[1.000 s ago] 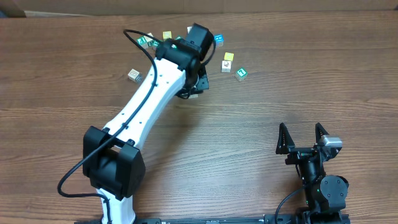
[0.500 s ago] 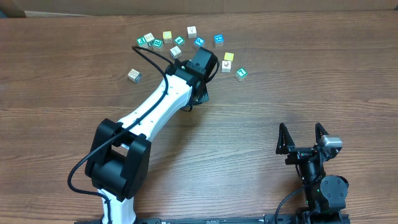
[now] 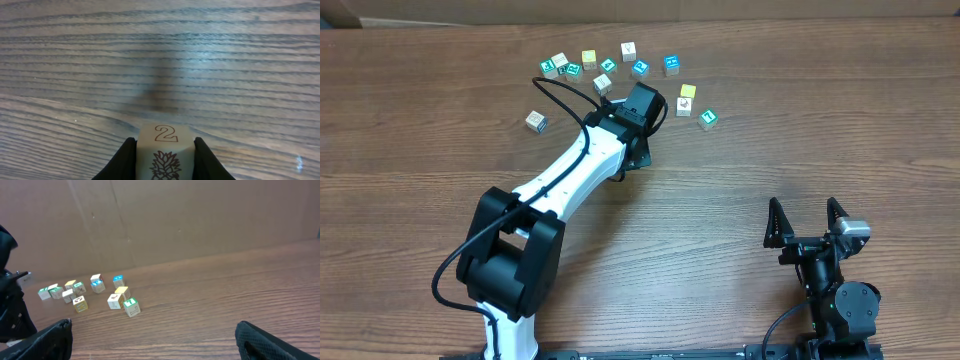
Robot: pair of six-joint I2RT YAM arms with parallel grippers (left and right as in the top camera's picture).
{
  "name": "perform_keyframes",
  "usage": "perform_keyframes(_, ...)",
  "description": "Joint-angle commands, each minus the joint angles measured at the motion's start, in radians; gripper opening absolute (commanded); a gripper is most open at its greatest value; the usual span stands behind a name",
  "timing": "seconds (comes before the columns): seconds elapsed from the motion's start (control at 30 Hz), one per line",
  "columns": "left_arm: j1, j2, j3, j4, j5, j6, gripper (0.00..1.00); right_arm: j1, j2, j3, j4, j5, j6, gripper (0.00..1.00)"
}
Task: Form a horizontal line
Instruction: 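Carry the '2' block with the left gripper toward the table center, then lower the '2' block onto the table and open the left gripper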
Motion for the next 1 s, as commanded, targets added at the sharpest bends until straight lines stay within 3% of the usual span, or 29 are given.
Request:
perform_keyframes(0.0,0.005,0.042,-0.011,0.003,-0.028,0.028,0.07,-0.005,-0.011,-0.01,0.006,-0.002,-0.008,1.0)
perform_keyframes(0.63,0.005,0.045,-0.038,0.039,-0.02,0.072,0.04,-0.005,-0.011,-0.01,0.006,-0.002,-0.008,1.0)
perform_keyframes(0.97,0.005,0.045,-0.05,0.07,-0.008,0.072,0.09,-0.005,-0.011,-0.011,0.006,-0.002,-0.008,1.0)
